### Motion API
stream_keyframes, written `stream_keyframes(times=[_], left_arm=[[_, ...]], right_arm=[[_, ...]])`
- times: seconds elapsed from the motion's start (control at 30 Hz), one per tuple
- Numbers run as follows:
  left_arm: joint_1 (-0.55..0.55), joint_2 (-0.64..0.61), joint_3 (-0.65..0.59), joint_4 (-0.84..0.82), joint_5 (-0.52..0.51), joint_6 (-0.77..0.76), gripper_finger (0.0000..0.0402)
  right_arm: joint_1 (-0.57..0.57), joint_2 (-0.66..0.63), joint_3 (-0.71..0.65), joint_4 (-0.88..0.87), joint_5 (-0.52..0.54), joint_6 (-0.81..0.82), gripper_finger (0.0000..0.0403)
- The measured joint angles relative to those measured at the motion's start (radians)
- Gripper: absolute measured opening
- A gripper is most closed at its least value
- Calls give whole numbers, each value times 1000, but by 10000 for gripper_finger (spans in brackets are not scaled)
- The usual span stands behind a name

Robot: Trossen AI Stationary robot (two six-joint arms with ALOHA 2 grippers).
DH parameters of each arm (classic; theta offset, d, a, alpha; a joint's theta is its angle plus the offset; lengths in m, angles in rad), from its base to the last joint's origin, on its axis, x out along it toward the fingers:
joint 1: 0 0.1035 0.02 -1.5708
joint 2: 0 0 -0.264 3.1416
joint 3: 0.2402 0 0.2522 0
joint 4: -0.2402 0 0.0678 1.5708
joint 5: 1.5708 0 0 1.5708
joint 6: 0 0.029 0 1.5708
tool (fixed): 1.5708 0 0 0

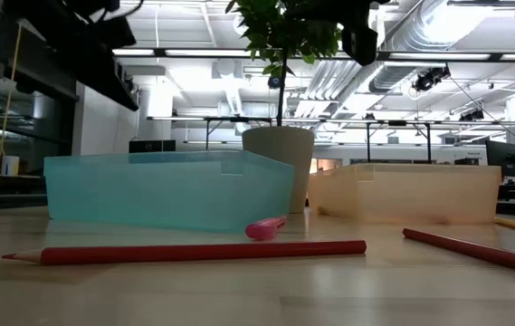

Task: Sort pens & pencils
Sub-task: Put the black pen into the orange bin

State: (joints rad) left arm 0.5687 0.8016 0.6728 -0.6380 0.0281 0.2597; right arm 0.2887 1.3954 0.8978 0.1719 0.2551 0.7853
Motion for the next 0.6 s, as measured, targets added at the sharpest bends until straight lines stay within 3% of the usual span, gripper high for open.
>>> stream_keyframes(times=[0.13, 0.27, 0.6], left_arm=[[168, 63, 32, -39, 109, 118, 92], [281, 155, 100, -86, 145, 248, 92], [408, 390, 214, -190, 174, 567, 92]], right_arm=[[0, 0, 0, 6, -11, 0, 99], [0, 0, 0, 8, -16, 0, 99], [0, 0, 0, 5, -16, -7, 99]])
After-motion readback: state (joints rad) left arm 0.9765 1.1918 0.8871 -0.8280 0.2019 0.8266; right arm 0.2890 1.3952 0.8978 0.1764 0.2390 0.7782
